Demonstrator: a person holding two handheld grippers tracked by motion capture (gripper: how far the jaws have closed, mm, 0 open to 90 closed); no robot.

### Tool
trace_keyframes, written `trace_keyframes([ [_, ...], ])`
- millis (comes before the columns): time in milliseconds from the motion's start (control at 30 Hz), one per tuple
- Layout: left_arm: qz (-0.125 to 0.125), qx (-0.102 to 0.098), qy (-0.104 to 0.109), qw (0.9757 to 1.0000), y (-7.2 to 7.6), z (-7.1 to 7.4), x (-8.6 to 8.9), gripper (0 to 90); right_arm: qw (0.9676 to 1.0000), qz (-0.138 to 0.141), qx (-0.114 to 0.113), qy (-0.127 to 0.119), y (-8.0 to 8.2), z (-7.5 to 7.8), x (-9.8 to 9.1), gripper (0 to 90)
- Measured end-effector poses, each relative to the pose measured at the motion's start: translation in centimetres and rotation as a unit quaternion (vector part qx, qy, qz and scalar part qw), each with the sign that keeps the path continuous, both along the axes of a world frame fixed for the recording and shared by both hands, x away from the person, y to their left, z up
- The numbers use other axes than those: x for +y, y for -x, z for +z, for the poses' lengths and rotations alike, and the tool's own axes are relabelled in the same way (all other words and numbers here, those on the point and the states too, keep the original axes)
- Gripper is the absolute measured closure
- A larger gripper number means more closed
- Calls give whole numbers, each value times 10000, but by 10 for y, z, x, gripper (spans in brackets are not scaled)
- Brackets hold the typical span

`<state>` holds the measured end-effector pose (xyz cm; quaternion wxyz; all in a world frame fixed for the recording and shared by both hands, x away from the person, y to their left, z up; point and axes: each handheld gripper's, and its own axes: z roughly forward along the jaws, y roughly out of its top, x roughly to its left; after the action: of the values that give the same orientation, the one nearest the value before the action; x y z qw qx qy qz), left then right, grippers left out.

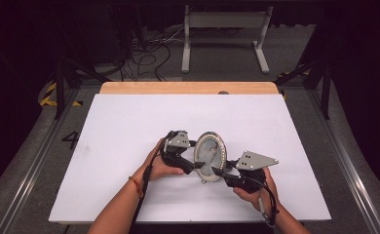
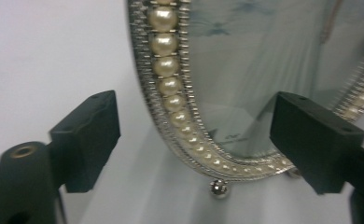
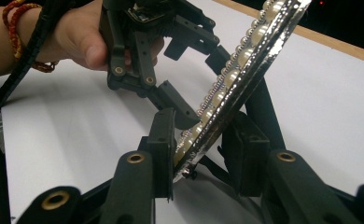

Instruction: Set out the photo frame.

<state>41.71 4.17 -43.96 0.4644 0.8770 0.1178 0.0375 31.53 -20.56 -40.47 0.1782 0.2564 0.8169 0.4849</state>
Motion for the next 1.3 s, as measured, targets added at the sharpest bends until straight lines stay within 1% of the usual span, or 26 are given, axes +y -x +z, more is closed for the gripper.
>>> trace_keyframes([
  [67,-51,9,9,10000,1,0,-1,212,10000,43,7,-5,-1,0,-1,676],
  [100,-204,1,-44,9998,2,0,-2,238,10000,51,26,1,-2,-1,-2,680],
  [133,-212,-58,-135,9997,2,1,-3,249,9999,123,51,-14,-5,-1,-4,685],
  [200,-171,-43,-159,9997,3,1,-2,251,9997,224,118,-41,-8,-1,-6,684],
  [267,-117,-11,-130,9998,3,2,1,291,9995,288,101,-5,-11,0,-7,688],
  [300,-101,-42,-147,9998,3,3,3,312,9995,303,100,20,-12,0,-7,691],
  [367,-68,-1,-137,9999,4,3,5,354,9994,328,96,59,-13,0,-8,701],
  [400,-65,-22,-128,9999,4,4,6,374,9994,327,123,43,-14,0,-9,706],
  [433,-57,-77,-172,9998,4,5,7,391,9994,323,134,37,-14,0,-10,710],
  [467,-42,-64,-186,9998,5,6,8,408,9993,332,144,31,-15,-1,-10,713],
  [500,-66,-86,-209,9997,6,6,9,407,9993,318,171,-16,-15,-1,-11,715],
  [567,-60,-140,-266,9995,7,8,9,410,9993,319,190,-19,-15,-1,-11,715],
  [600,-34,-154,-239,9996,7,9,9,402,9994,300,172,-4,-15,-1,-11,709],
  [667,55,-149,-42,9999,7,10,8,352,9995,241,178,-20,-14,-1,-10,679],
  [700,148,-187,-8,9997,7,11,7,329,9997,230,111,27,-13,0,-10,653],
  [733,183,-199,46,9996,7,11,6,297,9998,159,76,31,-11,1,-11,610],
  [833,192,-194,102,9996,7,11,4,298,10000,40,6,19,-5,5,-14,628],
  [900,147,-210,129,9996,7,11,4,322,10000,20,4,-3,-2,6,-16,689],
  [967,112,-200,144,9996,6,11,6,344,10000,-12,-28,37,2,6,-17,722],
  [1067,92,-146,199,9997,4,11,9,376,10000,-69,-26,41,4,4,-16,727],
  [1100,96,-109,229,9996,4,11,10,391,10000,-80,1,-10,4,4,-16,730],
  [1133,91,-85,210,9997,4,11,11,406,9999,-87,10,-60,3,3,-16,733],
  [1167,99,-110,183,9997,4,12,12,420,9999,-98,44,-101,2,3,-16,733],
  [1233,109,-90,219,9997,5,12,13,476,9999,-109,47,-77,0,3,-16,735],
  [1267,102,-121,170,9997,5,14,16,476,9998,-157,55,-85,-1,2,-16,734],
  [1300,117,-124,157,9997,6,15,18,523,9997,-192,119,-132,-4,1,-19,740],
])
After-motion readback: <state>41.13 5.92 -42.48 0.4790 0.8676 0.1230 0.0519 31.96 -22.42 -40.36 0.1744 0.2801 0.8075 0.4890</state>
